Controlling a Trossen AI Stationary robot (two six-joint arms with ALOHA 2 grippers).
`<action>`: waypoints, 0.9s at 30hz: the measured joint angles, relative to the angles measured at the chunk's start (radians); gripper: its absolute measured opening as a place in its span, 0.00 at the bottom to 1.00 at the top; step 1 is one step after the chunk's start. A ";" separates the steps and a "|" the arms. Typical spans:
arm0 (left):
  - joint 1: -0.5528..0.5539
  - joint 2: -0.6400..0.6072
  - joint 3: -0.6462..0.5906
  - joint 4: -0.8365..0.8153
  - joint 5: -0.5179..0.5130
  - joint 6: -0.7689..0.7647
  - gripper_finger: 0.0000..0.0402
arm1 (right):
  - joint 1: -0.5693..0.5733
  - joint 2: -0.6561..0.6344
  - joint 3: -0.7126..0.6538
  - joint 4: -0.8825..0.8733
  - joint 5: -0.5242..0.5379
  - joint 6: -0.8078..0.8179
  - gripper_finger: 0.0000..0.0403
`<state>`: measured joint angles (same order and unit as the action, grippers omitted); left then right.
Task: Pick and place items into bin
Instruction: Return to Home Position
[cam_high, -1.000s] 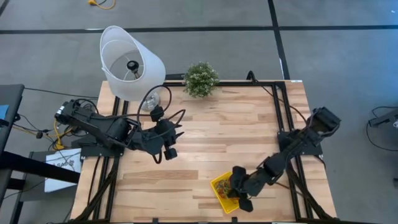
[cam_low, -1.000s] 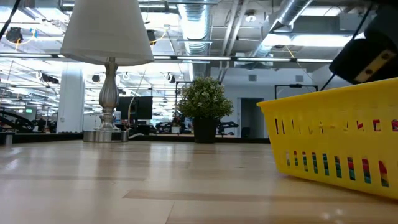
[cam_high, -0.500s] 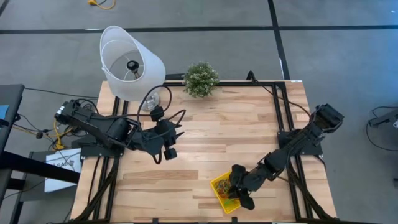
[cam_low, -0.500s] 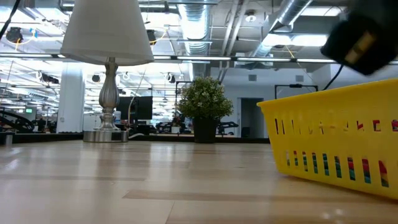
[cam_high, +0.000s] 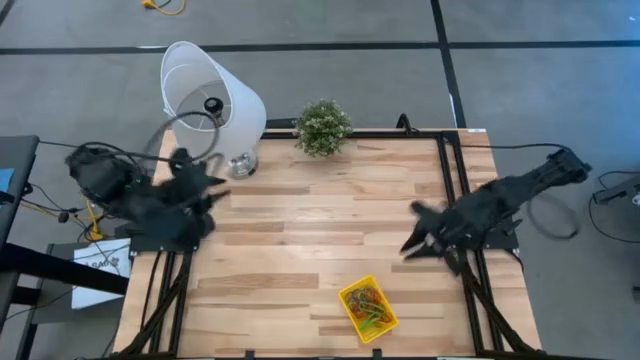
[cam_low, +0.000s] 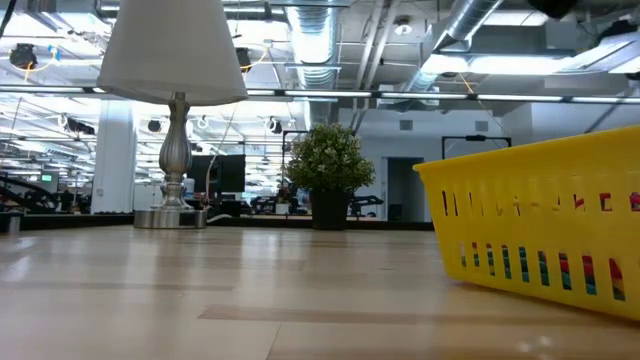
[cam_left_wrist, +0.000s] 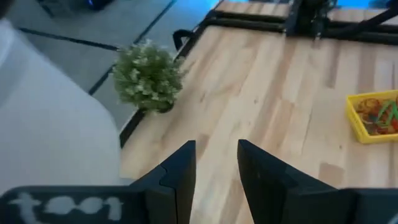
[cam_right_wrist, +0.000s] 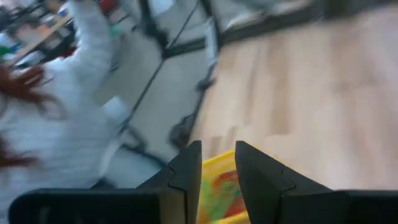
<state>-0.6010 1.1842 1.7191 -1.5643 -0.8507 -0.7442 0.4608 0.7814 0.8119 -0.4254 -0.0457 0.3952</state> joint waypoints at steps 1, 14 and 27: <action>-0.025 -0.034 -0.033 0.009 -0.016 -0.011 0.27 | -0.005 -0.049 -0.010 -0.022 0.049 -0.020 0.23; -0.349 -0.369 -0.806 0.296 -0.210 -0.561 0.27 | 0.029 -0.577 -0.470 0.132 0.164 -0.089 0.23; -0.550 -0.519 -1.005 0.948 -0.158 0.010 0.27 | 0.027 -0.733 -0.560 0.098 0.199 -0.086 0.23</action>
<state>-1.1510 0.6648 0.7145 -0.6164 -1.0085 -0.7342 0.4877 0.0486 0.2519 -0.3274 0.1533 0.3094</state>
